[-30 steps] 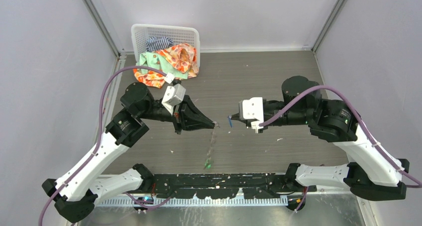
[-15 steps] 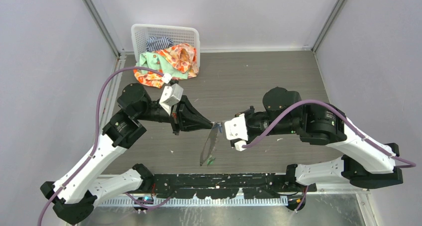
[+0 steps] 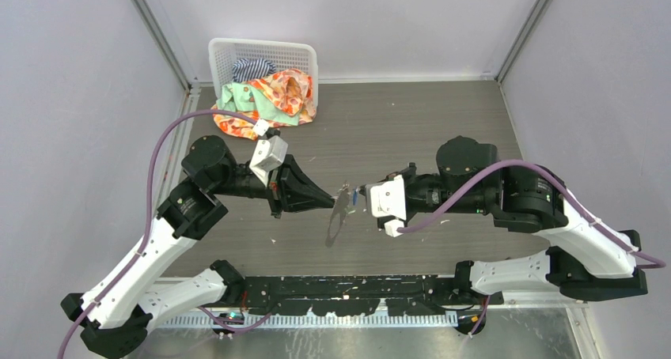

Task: Put the keys on the keyring

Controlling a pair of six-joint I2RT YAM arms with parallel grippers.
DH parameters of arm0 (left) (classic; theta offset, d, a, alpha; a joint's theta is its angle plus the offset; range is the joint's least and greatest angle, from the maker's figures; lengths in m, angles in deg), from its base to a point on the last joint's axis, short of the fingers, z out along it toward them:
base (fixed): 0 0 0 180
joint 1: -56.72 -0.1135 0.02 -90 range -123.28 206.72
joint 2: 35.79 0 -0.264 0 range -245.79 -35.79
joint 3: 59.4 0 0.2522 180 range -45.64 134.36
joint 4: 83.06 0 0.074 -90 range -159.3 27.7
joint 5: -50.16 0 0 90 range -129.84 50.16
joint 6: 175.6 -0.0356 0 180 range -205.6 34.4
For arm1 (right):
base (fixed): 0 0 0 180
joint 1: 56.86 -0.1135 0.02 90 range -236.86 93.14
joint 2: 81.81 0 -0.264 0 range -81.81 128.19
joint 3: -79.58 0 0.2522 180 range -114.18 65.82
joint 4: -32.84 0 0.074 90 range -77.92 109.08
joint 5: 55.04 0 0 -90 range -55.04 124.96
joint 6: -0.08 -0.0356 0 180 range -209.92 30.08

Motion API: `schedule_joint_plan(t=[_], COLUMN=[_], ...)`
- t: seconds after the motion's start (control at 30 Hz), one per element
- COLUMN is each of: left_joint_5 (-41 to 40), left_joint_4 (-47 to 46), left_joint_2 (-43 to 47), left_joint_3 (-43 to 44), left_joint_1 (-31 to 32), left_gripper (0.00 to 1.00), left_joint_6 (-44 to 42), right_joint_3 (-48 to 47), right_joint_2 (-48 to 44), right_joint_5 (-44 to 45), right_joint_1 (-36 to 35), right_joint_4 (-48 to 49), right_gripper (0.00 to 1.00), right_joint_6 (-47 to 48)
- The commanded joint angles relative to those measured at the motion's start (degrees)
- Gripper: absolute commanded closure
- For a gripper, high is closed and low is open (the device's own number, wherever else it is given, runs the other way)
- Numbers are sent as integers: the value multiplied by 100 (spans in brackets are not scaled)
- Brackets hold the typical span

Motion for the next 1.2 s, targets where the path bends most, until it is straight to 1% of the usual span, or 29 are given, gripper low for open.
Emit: schedule_joint_plan(t=[0.0, 0.13, 0.37, 0.43, 0.63, 1.17], left_joint_5=[67, 56, -100, -73, -48, -37], left_joint_4=[-38, -64, -153, -175, -158, -54], left_joint_2=[50, 28, -5, -31, -52, -9], left_joint_3=[235, 266, 275, 284, 318, 299], left_joint_1=[-5, -5, -5, -5, -5, -5], left_gripper=[100, 100, 100, 100, 100, 100], left_joint_6=[96, 122, 205, 210, 186, -14], right_joint_3=[68, 167, 159, 143, 32, -103], right_joint_2=[-139, -107, -73, -21, 153, 260], right_joint_5=[532, 378, 375, 200, 236, 261], right_joint_1=[-38, -49, -209, -306, -505, -574], right_joint_4=[477, 483, 431, 389, 215, 192], right_gripper=[99, 99, 99, 99, 99, 99], right_joint_6=[166, 178, 187, 187, 196, 179])
